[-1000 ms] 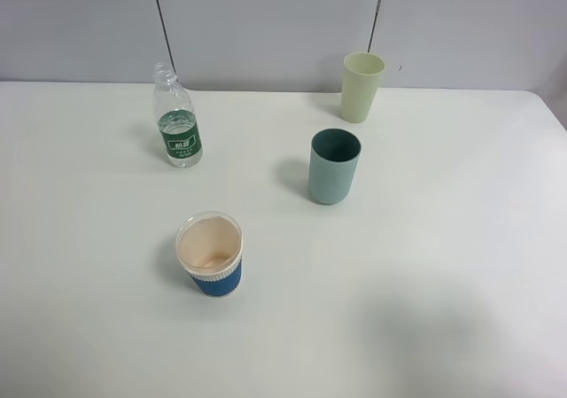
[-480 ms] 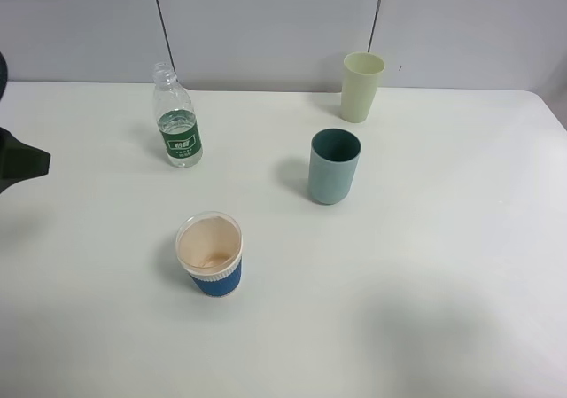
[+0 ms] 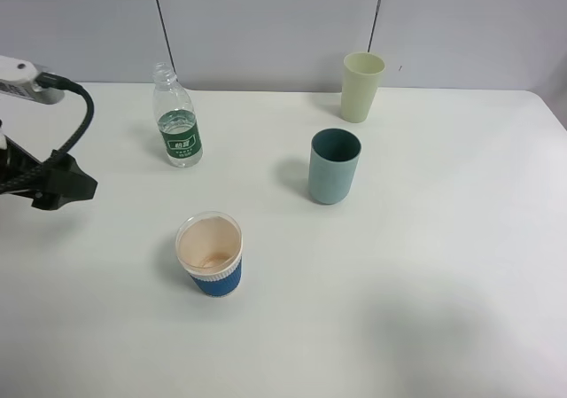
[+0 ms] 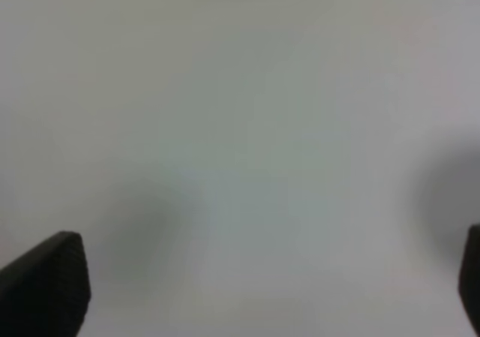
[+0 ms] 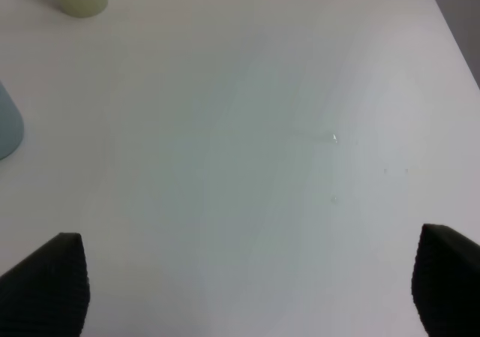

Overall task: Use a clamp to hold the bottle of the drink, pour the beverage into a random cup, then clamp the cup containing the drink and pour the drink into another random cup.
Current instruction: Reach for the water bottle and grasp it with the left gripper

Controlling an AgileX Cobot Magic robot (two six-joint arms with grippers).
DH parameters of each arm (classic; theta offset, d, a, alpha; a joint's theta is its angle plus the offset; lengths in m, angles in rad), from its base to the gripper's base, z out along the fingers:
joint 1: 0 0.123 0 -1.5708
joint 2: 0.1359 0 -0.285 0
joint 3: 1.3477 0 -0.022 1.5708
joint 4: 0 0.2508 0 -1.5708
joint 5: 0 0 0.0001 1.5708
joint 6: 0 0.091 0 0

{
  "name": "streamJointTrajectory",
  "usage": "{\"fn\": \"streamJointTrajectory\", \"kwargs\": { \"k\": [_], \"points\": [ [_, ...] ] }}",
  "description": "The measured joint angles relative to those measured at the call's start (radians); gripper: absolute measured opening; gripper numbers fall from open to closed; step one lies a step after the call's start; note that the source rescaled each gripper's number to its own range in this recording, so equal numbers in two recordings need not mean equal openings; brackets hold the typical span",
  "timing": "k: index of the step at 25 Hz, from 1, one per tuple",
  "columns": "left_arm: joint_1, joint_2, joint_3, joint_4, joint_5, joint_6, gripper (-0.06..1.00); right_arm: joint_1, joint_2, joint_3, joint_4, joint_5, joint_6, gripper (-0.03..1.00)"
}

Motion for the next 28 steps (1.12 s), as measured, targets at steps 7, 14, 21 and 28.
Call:
{"fn": "streamJointTrajectory", "kwargs": {
  "k": [7,14,21,28],
  "points": [
    [-0.056,0.162,0.0,-0.02,-0.096,0.0,1.0,0.0,0.0,0.0,0.0,0.0,0.0,0.58],
    [-0.115,0.228,0.0,-0.042,-0.27,-0.032,1.0,0.0,0.0,0.0,-0.005,0.0,0.0,0.58],
    [-0.128,0.258,0.0,0.015,-0.433,-0.038,1.0,0.0,0.0,0.0,0.0,0.0,0.0,0.58],
    [-0.128,0.382,-0.001,0.032,-0.578,-0.038,1.0,0.0,0.0,0.0,-0.005,0.0,0.0,0.58]
  ]
}}
